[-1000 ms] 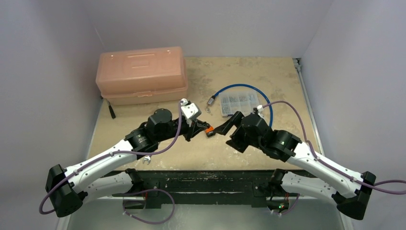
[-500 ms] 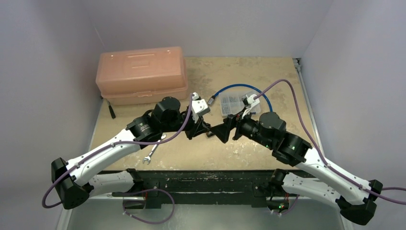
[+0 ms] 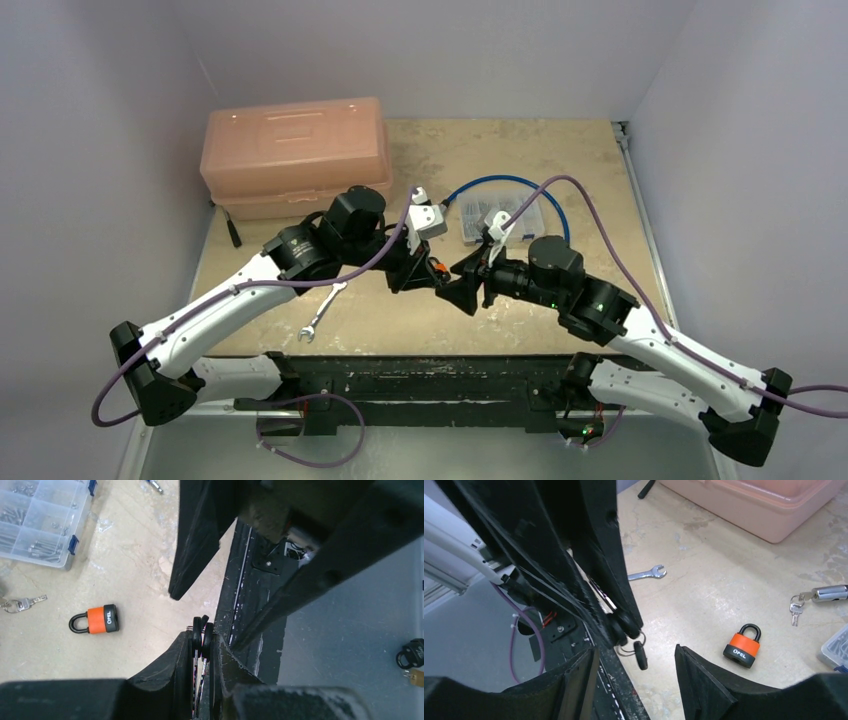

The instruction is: Unlock with the key

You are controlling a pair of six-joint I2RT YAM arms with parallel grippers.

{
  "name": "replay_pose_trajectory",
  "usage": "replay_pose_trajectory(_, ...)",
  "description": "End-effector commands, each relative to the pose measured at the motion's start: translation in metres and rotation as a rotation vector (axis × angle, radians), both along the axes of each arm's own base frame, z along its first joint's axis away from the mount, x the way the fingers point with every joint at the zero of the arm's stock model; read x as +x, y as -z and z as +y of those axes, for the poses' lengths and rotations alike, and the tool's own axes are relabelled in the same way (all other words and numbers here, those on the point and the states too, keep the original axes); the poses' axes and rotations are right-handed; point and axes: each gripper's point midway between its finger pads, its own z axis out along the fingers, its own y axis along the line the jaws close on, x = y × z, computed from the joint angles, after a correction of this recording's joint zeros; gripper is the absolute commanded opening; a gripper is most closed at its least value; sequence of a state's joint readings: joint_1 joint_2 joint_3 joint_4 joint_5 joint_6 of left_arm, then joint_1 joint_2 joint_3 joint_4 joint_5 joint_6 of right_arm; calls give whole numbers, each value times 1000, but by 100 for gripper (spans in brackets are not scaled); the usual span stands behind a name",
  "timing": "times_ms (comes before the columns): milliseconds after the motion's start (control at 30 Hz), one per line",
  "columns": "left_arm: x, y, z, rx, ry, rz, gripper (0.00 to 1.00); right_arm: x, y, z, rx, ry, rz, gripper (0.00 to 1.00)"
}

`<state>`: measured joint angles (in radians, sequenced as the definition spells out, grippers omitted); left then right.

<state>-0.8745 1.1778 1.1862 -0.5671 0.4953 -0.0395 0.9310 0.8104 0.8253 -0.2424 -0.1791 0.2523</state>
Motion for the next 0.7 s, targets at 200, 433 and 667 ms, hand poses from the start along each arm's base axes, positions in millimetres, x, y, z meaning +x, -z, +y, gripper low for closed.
replay_pose_trajectory(200, -13, -43, 1, -52, 76, -27, 0, -2, -11, 12, -16, -78, -50, 55)
replay_pose_trajectory(433, -14, -43, 2, -51, 81, -22, 0, -4, -20, 14, -3, -98, -60, 49)
replay_pose_trajectory(667, -15, -45, 1, -58, 86, -26, 0, -7, -31, 12, 21, -105, -78, 31)
